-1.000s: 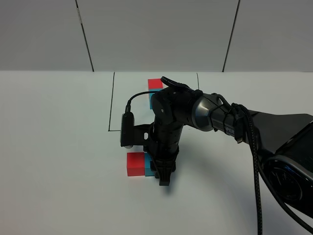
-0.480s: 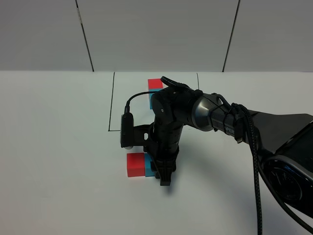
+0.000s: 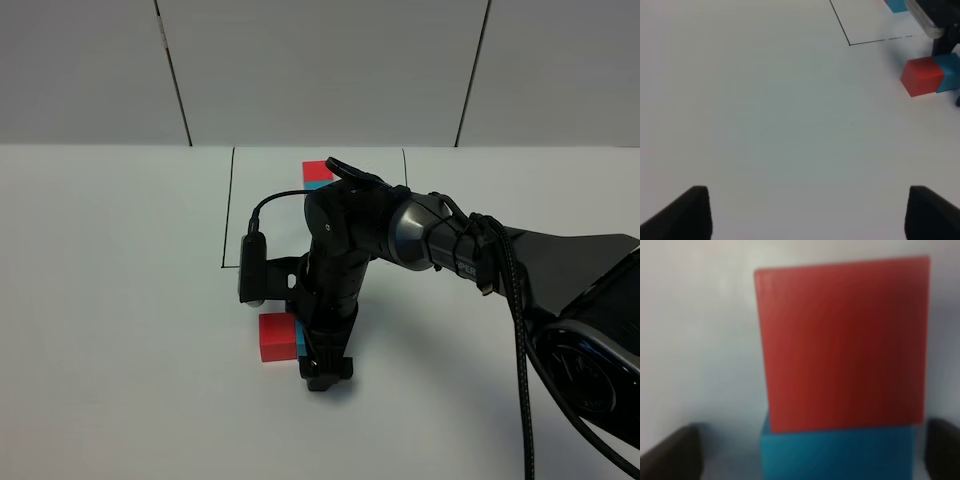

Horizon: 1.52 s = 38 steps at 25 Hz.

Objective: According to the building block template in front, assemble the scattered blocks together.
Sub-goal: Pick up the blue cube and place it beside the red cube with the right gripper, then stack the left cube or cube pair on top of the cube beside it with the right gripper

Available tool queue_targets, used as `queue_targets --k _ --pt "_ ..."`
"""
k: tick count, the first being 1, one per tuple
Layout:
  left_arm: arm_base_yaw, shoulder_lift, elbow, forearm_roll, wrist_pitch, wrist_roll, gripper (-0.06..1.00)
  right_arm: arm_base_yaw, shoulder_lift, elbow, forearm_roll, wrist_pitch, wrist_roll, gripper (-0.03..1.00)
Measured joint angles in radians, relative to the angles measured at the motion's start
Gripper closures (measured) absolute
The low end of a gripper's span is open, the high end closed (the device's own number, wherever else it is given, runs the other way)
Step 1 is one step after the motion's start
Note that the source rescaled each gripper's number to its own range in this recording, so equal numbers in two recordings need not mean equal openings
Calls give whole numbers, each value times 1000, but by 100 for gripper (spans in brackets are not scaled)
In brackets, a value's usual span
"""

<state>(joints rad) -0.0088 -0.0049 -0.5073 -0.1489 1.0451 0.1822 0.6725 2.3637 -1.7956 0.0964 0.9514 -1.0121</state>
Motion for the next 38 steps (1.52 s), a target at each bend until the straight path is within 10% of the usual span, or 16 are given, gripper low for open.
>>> queue_targets --k 3,26,38 --pt "0 0 0 0 0 0 26 0 0 0 5 -20 24 -3" --pt "0 0 0 0 0 0 26 -1 -279 5 48 121 306 -3" --pt "0 0 0 0 0 1 26 -67 -506 54 -168 71 979 -3"
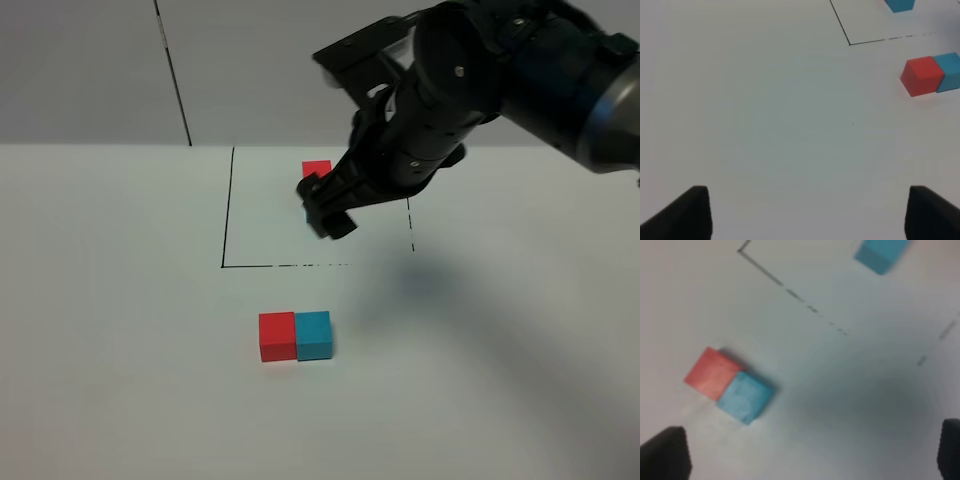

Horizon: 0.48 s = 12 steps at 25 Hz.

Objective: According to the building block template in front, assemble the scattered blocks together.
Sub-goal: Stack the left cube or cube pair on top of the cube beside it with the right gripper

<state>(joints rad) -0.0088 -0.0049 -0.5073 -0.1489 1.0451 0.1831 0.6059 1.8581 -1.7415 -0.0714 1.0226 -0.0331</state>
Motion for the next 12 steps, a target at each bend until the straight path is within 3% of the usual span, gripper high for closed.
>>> queue_targets --k 3,8,12 --pt "0 0 0 0 0 0 26 -28 -85 90 -95 -38 119 -3" --pt "0 0 0 0 0 0 26 -52 -232 283 -123 -152 226 -3" --pt "0 0 0 0 0 0 26 -52 -271 350 -127 -202 250 -3"
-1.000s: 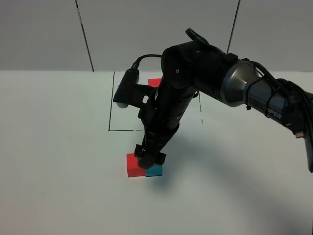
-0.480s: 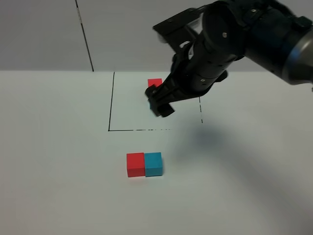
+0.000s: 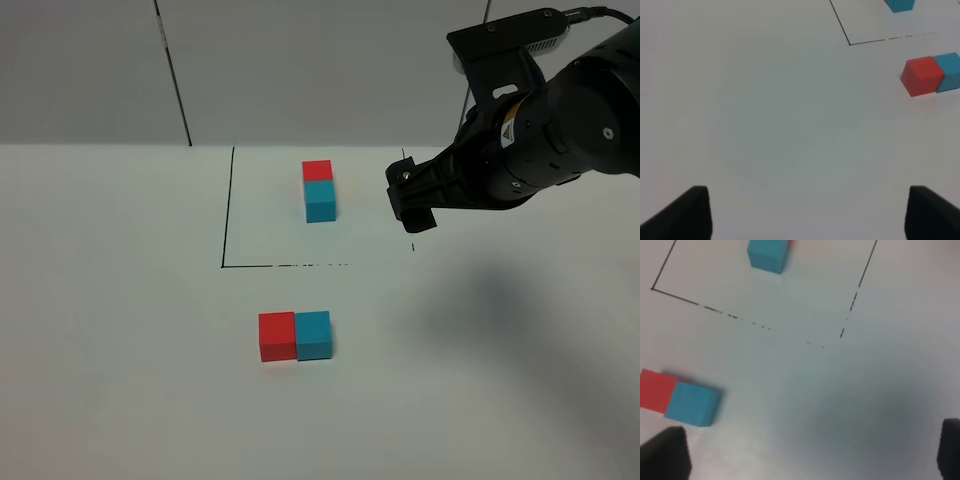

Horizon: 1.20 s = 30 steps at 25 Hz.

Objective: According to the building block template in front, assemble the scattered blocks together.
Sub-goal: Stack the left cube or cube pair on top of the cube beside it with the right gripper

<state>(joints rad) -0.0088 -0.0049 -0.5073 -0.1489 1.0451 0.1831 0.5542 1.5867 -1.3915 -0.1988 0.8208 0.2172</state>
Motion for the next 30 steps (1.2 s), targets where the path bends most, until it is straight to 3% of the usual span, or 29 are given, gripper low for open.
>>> queue_targets --k 4,9,14,22,25,30 --pt "0 0 0 0 0 0 26 0 9 6 5 -28 -103 -3" --pt "0 0 0 0 0 0 26 22 114 -35 81 -39 -502 -3" --pt "0 0 0 0 0 0 26 94 301 -220 109 65 -825 -3" --pt "0 0 0 0 0 0 26 165 634 -648 183 365 -938 -3" --pt "0 0 0 0 0 0 26 172 733 -743 226 384 -951 -3" --pt "0 0 0 0 0 0 26 177 829 -763 231 392 -968 -3"
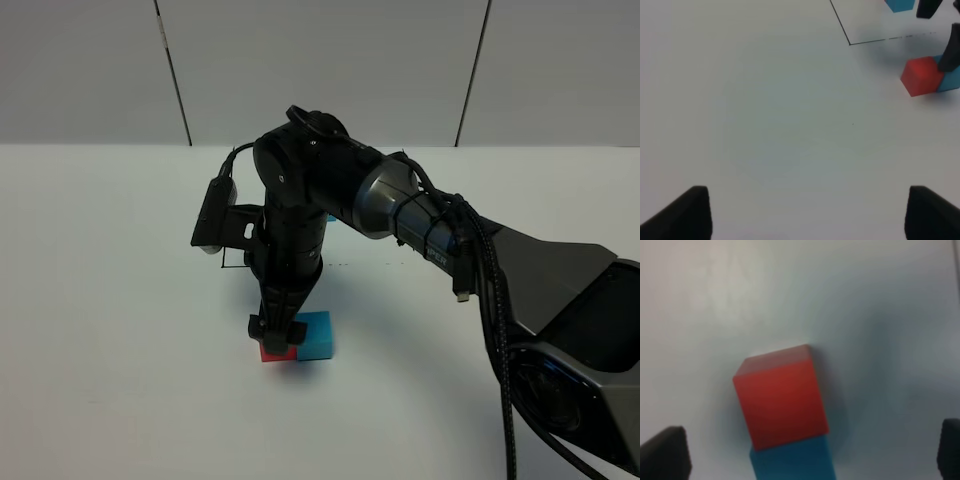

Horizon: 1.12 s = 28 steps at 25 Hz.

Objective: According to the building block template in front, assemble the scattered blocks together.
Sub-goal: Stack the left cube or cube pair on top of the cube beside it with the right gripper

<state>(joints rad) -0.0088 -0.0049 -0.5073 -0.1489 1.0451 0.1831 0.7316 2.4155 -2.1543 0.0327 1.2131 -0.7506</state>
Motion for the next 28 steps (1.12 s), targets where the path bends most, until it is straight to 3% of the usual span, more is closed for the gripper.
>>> queue_targets --k 28 --pt "0 0 0 0 0 0 26 31 109 -1 -91 2 -27 -2"
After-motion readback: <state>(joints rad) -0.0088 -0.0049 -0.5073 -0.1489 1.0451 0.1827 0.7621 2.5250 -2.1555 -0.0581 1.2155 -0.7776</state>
